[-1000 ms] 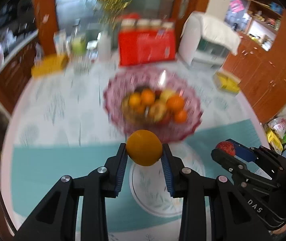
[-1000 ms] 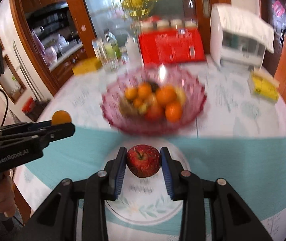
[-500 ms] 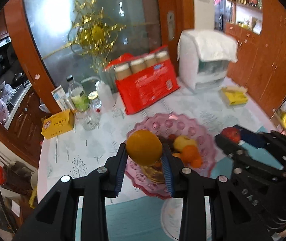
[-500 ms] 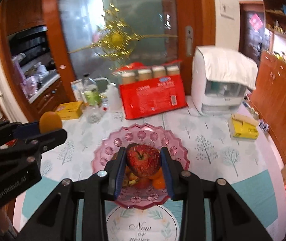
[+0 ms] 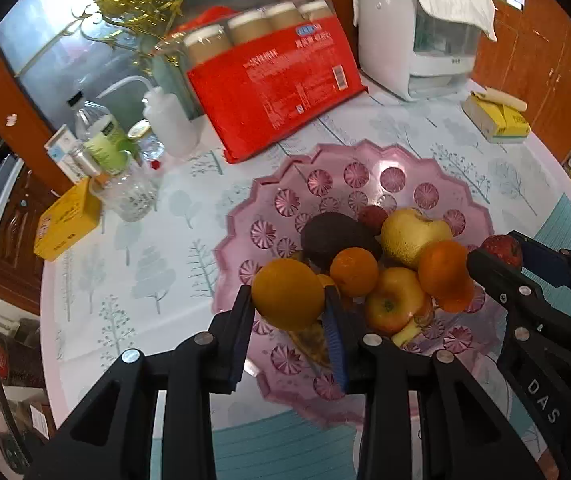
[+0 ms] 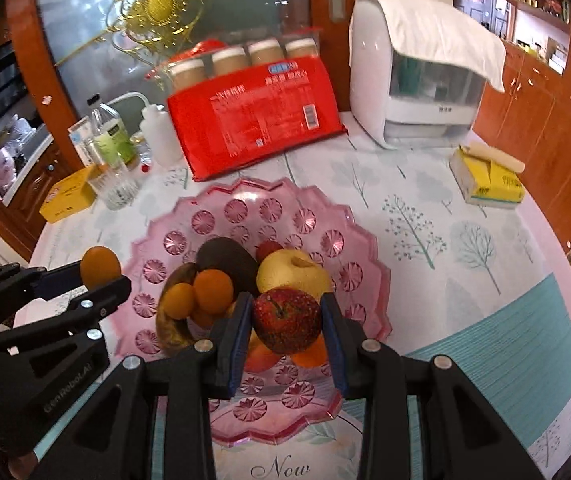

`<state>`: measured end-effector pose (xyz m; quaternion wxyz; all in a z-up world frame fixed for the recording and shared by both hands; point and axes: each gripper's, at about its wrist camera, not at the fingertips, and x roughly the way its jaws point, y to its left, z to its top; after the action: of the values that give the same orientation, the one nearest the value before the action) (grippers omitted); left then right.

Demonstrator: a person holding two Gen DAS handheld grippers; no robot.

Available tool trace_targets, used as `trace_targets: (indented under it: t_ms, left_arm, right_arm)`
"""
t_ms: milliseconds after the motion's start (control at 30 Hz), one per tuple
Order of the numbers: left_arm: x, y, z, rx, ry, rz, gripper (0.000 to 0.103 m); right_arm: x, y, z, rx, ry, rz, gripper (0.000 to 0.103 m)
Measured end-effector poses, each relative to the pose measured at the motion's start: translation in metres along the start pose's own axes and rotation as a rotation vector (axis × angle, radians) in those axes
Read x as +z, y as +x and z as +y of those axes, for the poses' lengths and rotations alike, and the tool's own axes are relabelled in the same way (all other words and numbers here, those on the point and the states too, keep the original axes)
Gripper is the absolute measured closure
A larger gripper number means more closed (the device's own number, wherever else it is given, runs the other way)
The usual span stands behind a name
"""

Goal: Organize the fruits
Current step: 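Carry the apple and tangerine into the pink bowl and open both tools, then withdraw both tools from the bowl back over the placemat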

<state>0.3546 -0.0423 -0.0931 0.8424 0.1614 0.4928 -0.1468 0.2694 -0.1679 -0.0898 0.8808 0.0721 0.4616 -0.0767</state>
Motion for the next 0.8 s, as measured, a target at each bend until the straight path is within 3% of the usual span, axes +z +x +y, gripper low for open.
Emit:
trace_targets:
  t_ms: [500,567,633,800]
  left_arm:
    - [0.0,0.032,-0.002,-0.026,0.01,0.029,0.07]
    - [0.0,0.03,-0.001,-0.018,0.011,0.022,0.065]
    - [-0.001,0.025,0.001,-0.011,0.007,0.011,0.044]
    - [-0.004,0.016,0.011,0.035,-0.014,-0.013,0.021]
  right_arm:
    - [-0.003,0.022,0.01,-0.076,-0.048,0.015,0.065]
    - [-0.004,0.021,0.012,-0.067,-0.056,0.01,0.062]
    - [-0.004,0.02,0.014,-0.052,-0.057,0.007,0.06]
    - [-0.004,0.012,0.014,-0.056,-0.057,-0.012,0.058]
